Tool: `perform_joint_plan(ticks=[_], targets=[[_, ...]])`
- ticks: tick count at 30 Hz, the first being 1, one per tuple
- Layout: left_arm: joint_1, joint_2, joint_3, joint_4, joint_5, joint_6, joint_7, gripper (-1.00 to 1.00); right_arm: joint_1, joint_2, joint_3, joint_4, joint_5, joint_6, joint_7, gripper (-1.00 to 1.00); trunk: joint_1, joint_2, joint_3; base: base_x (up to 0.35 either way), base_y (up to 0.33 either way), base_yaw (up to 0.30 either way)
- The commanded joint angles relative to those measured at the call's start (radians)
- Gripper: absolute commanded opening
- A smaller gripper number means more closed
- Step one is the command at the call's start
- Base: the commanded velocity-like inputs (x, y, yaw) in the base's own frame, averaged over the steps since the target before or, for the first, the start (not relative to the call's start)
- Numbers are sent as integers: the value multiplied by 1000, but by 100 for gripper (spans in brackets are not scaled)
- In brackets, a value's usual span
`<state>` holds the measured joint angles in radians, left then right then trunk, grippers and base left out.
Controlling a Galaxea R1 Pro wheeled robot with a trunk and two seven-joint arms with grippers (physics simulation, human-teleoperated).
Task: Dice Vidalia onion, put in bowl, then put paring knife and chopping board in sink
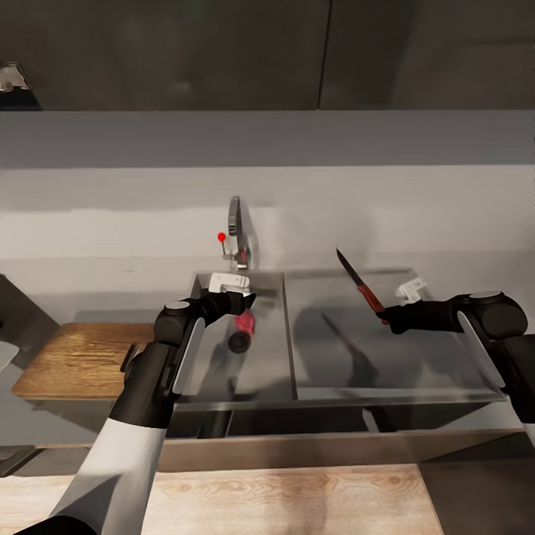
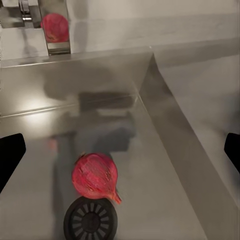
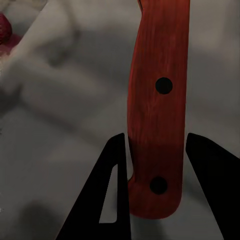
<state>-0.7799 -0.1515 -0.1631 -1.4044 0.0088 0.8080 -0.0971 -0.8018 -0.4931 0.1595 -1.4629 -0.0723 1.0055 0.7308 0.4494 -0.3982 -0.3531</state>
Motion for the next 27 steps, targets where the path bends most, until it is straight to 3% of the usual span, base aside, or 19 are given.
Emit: perform_joint_plan(ticks=[1,19,27], targets=[[-1,0,1,-1,0,5,-3,100,-1,-1,1,0,-7,7,-4,-100,1,-2,0,0,0,0],[-1,0,0,3,0,7,-4,100,0,-1,-3,0,-6,8,-4,-100,1,-2,26,1,11,0],[-1,-1,0,70,0,-16,-3,100,0,-1,-5,0,-6,8,-4,-100,1,-2,28,25,8,0]])
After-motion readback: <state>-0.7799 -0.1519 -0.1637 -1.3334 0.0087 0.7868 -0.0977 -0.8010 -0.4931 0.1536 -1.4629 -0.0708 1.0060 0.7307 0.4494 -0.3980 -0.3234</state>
